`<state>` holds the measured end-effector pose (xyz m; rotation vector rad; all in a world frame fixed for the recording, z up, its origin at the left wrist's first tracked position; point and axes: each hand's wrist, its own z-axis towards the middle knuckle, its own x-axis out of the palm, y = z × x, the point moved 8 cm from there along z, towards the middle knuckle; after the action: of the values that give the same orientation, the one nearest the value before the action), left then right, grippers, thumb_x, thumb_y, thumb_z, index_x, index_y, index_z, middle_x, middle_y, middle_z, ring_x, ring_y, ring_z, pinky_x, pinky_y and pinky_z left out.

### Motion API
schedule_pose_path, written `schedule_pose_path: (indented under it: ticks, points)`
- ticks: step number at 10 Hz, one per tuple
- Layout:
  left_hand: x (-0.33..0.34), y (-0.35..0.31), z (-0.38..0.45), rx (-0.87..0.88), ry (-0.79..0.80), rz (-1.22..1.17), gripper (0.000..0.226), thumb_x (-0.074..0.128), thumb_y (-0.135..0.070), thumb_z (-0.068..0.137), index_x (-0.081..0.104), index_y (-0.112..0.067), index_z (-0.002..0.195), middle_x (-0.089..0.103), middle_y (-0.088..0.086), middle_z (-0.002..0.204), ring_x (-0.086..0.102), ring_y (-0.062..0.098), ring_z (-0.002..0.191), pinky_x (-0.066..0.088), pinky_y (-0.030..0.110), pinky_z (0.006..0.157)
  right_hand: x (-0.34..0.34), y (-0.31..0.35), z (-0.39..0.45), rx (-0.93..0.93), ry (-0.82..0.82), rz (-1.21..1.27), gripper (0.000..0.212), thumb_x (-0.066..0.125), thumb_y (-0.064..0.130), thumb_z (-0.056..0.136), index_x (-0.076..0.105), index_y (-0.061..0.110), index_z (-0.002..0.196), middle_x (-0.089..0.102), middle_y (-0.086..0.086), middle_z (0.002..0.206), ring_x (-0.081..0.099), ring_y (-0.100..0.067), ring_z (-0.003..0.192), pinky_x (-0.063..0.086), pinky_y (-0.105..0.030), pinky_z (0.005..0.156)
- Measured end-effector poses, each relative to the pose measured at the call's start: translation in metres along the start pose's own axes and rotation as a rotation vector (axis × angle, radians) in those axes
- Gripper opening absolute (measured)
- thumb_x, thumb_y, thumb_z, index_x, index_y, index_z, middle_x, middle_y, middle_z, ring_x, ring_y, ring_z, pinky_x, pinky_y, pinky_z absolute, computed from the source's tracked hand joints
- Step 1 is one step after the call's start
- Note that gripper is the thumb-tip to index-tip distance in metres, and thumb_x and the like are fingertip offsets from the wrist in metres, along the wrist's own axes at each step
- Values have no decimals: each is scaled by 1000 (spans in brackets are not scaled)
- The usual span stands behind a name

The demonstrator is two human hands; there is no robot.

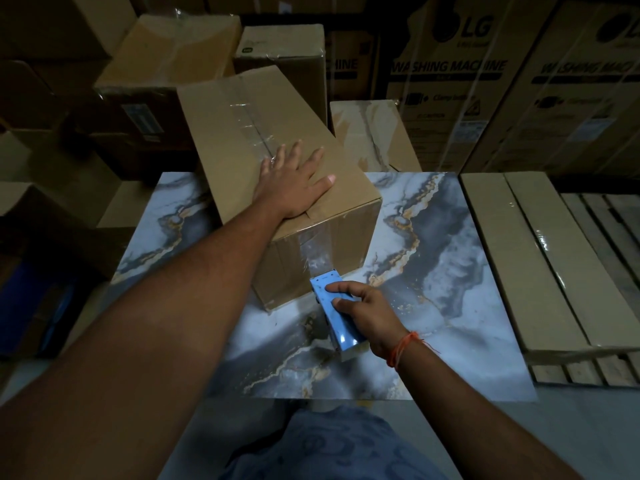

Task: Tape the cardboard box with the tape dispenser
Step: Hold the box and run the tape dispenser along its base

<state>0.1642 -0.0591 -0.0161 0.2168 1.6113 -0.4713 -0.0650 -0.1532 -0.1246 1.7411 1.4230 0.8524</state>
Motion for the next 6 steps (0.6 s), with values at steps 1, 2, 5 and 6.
schedule_pose_path:
  ticks: [1, 2, 5, 6]
  points:
    - [0, 0, 0, 5, -3, -3, 76, 18, -78, 93, 5, -44, 160, 0, 3, 174, -1, 33, 159, 3, 58, 126, 0, 1, 0, 2, -13, 3, 25, 63, 1, 91, 76, 17, 107, 65, -11, 123, 66, -25, 90, 60, -30, 74]
    - [0, 0, 0, 2, -6, -2, 76, 18, -78, 93, 5, -45, 160, 1, 3, 174, -1, 33, 159, 3, 58, 126, 0, 1, 1, 2, -24, -4, 26, 64, 1, 91, 75, 15, 109, 65, -11, 122, 66, -25, 90, 60, -29, 73]
    - [0, -1, -1, 1, -2, -8, 76, 17, -79, 93, 4, -44, 160, 0, 3, 174, -1, 33, 159, 3, 58, 126, 2, 1, 7, 32, -53, 8, 27, 65, 0, 90, 75, 10, 112, 66, -13, 125, 66, -25, 94, 60, -32, 78]
    - [0, 0, -1, 4, -3, -7, 77, 17, -79, 92, 4, -44, 160, 0, 3, 174, -1, 33, 159, 3, 59, 126, 3, 7, 7, 59, -31, 42, 30, 62, -5, 90, 72, 3, 117, 68, -13, 112, 64, -20, 82, 56, -21, 62]
